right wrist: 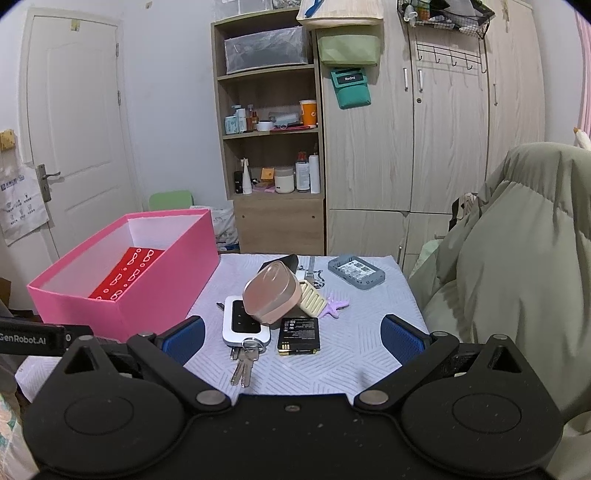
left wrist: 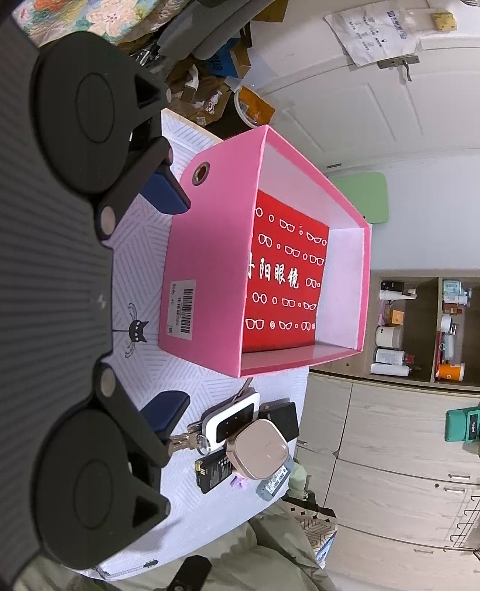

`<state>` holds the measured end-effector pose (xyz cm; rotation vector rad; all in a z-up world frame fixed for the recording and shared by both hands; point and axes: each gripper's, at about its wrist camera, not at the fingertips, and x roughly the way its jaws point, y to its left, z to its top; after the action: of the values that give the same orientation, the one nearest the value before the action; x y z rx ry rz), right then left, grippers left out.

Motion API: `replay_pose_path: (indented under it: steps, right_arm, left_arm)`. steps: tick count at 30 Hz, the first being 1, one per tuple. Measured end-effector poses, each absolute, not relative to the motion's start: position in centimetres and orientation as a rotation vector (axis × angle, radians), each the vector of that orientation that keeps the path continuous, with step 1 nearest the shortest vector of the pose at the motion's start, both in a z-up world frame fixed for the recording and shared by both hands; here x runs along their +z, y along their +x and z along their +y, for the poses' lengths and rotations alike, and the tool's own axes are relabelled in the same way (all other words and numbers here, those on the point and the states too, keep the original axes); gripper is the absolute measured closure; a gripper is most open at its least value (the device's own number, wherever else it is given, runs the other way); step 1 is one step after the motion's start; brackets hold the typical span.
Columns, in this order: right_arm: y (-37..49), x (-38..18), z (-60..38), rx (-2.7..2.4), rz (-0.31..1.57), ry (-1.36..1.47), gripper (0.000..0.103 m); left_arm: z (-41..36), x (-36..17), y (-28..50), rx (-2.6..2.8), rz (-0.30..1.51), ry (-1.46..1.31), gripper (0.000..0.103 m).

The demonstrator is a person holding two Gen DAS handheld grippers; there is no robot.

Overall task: Organize rigid objects
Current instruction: 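Move the right tool toward the rose-gold rounded tracker on the table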

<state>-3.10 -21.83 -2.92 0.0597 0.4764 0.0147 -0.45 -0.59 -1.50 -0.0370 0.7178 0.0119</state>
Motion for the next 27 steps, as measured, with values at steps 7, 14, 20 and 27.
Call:
replay_pose_path:
  steps: [7,14,20,27]
  right_arm:
    - [-3.12,-3.03,-21.68,0.013,0.475,0.042,0.0]
    - [-3.14,-3.08,-21.72,0.015,0.473,0.041,0.0]
    - [-3.1,-3.07,-21.67,0.016,0.474,0.04,0.0]
    - [-3.05,-3.14,-21.62,0.017,0.473,0.039,0.0]
  left_arm:
    - [-0.75,-1.65,-0.42,0.01,0.722,-0.034,0.0]
    - [-0.85,-1.69,-0.33,0.009,0.725,-0.033,0.0]
    - [-0.93,-1.72,-0.31,0.007,0.726,-0.031,0.0]
    - [-1.0,-1.71,-0.35,0.001,0.73,-0.029,0.0]
